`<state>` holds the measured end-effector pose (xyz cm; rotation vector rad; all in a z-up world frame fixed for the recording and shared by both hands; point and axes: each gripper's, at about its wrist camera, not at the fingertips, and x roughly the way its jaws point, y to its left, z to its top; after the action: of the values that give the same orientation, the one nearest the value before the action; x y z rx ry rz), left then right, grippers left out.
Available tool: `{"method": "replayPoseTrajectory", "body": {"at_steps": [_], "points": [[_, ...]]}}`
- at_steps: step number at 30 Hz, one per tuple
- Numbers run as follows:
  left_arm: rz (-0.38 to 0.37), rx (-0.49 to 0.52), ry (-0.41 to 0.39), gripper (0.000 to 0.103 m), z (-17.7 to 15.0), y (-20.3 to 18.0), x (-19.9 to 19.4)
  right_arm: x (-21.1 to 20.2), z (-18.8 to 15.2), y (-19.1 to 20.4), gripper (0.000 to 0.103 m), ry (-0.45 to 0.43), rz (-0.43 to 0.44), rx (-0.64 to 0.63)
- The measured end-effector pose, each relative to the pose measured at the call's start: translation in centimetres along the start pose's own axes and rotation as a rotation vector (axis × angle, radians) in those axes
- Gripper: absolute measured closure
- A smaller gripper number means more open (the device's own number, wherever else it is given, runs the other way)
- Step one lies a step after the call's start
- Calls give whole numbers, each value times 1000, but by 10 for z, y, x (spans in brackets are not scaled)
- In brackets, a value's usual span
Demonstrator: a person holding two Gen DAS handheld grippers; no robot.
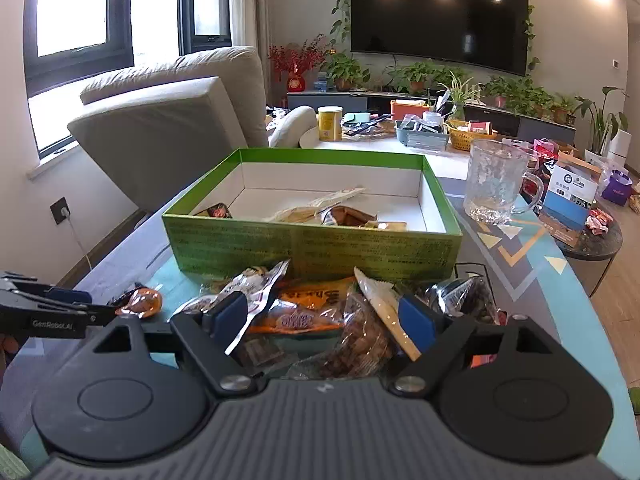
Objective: Organize snacks
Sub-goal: 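Withdraw both grippers from the box and reach left gripper toward black snack bag, then close left gripper on clear bag of black snack while right gripper reaches clear packet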
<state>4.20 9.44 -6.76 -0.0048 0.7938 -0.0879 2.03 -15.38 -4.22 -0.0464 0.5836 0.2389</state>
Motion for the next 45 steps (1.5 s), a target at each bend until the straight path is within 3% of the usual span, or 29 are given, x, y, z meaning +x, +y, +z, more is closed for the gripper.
{"method": "replayPoseTrajectory", "body": {"at_steps": [8,10,13,26,32,38,45], "points": [[11,50,-10,61,1,-11,11,5,-4,7,60,23,25,5],[-16,44,-29,71,0,-10,11,7,-5,9,60,28,28,-4],[-92,-5,-48,77,-1,-3,7,9,-6,12,60,35,29,-11],[-76,-10,-158,77,8,-6,-26,16,-15,14,60,73,29,-27],[-90,-12,-161,77,12,-10,-28,15,-25,14,60,111,67,-48],[-81,-2,-152,77,10,-14,-29,19,-28,29,60,88,137,-118],[-72,-3,-149,77,9,-15,-29,46,-20,41,60,104,145,-147]]}}
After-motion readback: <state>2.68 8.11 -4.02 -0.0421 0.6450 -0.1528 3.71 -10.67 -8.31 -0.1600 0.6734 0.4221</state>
